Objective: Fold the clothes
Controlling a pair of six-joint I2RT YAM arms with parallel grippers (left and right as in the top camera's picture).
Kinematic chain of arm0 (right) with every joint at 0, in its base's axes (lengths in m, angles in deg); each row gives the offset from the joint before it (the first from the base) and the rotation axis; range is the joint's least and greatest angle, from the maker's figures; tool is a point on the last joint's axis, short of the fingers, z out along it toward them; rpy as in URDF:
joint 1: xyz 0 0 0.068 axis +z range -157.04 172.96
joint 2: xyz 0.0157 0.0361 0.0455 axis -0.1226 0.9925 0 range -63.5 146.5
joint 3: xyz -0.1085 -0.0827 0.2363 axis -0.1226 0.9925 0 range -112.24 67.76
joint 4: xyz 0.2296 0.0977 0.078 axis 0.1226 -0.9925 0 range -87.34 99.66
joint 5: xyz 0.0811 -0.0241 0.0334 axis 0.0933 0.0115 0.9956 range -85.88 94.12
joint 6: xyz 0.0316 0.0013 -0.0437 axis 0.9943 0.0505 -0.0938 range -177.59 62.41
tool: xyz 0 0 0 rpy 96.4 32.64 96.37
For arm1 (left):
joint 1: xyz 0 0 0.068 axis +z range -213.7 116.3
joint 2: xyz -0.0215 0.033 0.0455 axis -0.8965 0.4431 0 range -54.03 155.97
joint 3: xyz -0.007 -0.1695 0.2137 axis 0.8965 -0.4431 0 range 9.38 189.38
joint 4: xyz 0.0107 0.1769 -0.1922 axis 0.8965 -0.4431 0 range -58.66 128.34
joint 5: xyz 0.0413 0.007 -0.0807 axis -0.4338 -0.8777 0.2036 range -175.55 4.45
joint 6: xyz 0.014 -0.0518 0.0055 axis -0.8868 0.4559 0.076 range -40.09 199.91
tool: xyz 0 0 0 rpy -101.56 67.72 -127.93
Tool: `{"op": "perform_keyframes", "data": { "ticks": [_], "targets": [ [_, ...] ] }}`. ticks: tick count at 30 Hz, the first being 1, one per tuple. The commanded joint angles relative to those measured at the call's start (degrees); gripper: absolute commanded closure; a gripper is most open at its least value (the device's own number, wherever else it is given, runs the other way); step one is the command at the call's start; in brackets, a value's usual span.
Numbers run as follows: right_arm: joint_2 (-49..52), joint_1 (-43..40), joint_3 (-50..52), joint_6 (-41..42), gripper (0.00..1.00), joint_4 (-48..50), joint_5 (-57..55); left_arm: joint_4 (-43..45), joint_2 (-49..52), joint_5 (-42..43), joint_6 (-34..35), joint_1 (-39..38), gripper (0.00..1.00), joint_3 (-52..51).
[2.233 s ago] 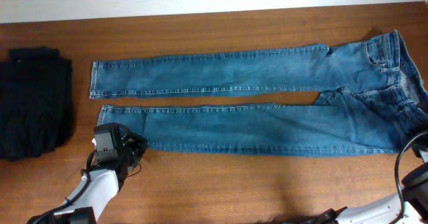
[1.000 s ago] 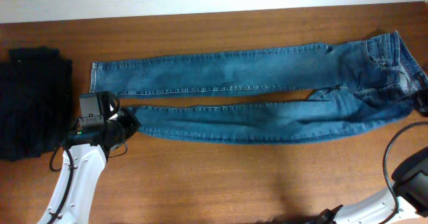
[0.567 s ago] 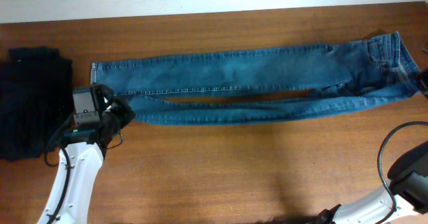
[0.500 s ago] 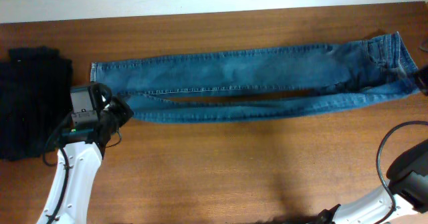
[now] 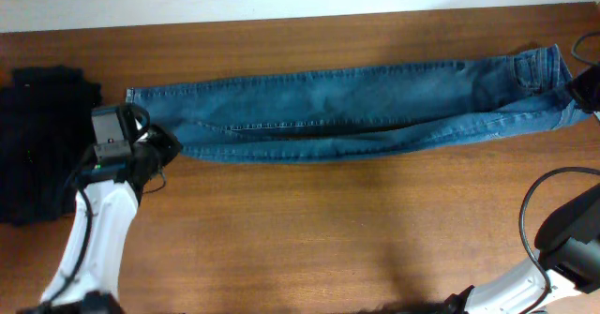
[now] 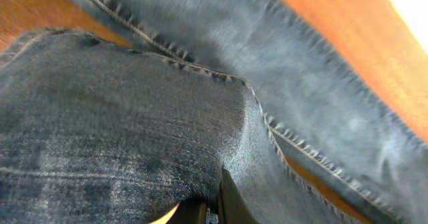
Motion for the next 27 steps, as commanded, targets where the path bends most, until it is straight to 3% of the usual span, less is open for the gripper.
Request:
{"op": "perform_keyframes", "data": {
  "ticks": [1,12,27],
  "targets": [
    [0.0,0.4,-2.6,0.7,0.96,1.9,-2.1,-3.2,3.8,0.9,-2.5,0.6,0.99,6.0],
    [0.0,2.3,-2.7,0.8,0.96,5.2,-5.8,-26.0,14.3,0.0,-8.5,0.6,0.99,29.4],
    [0.1,5.3,-2.9,0.8,0.96,5.0,-7.1,-29.6,16.1,-3.2,-10.6,0.9,0.99,31.3]
  ]
}}
